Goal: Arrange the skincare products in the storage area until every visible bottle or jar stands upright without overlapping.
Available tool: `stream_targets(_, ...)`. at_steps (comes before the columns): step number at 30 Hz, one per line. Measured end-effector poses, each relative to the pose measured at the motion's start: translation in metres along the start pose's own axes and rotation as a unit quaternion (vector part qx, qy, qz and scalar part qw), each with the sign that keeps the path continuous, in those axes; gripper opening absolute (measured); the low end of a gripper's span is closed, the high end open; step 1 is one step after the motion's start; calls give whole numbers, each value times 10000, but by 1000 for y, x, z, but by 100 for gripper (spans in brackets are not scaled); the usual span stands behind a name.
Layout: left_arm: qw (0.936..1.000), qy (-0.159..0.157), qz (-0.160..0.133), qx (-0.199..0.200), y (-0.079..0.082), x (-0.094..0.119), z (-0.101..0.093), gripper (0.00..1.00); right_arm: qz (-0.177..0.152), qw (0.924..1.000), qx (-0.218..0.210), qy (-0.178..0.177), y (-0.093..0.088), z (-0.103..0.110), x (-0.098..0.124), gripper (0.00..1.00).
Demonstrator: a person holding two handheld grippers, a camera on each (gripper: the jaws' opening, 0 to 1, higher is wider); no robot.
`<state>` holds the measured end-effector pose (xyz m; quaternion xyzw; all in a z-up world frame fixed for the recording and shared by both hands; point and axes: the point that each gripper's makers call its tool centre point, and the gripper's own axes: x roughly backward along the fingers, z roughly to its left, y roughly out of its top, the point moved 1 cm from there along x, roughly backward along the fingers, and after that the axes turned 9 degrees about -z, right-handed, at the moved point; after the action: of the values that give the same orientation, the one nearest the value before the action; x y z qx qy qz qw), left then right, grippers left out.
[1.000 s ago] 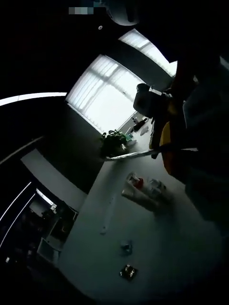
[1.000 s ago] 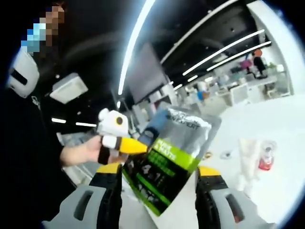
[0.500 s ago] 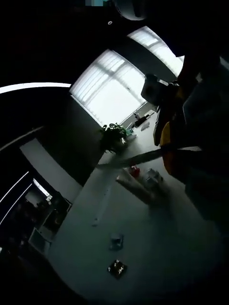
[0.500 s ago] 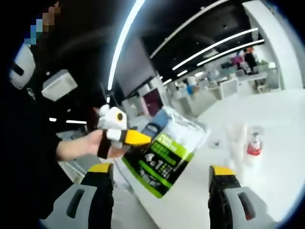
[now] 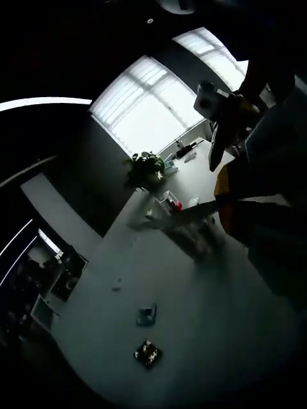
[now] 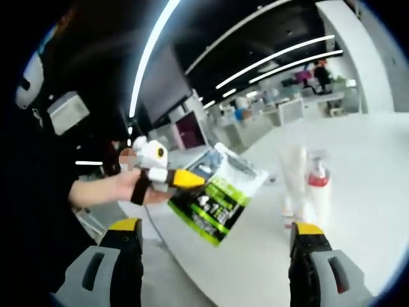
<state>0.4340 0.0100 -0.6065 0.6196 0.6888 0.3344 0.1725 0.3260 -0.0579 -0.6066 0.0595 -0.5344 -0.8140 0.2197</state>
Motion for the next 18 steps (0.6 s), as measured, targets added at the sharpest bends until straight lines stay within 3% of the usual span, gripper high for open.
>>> stream_targets(13, 9996, 189, 187, -54, -9, -16, 27, 1, 261, 9993, 78, -246, -24, -11, 8, 99)
stream_targets(18, 9995, 223, 219, -26, -11, -22, 37, 1, 274, 9990, 101, -347, -25, -17, 13, 99)
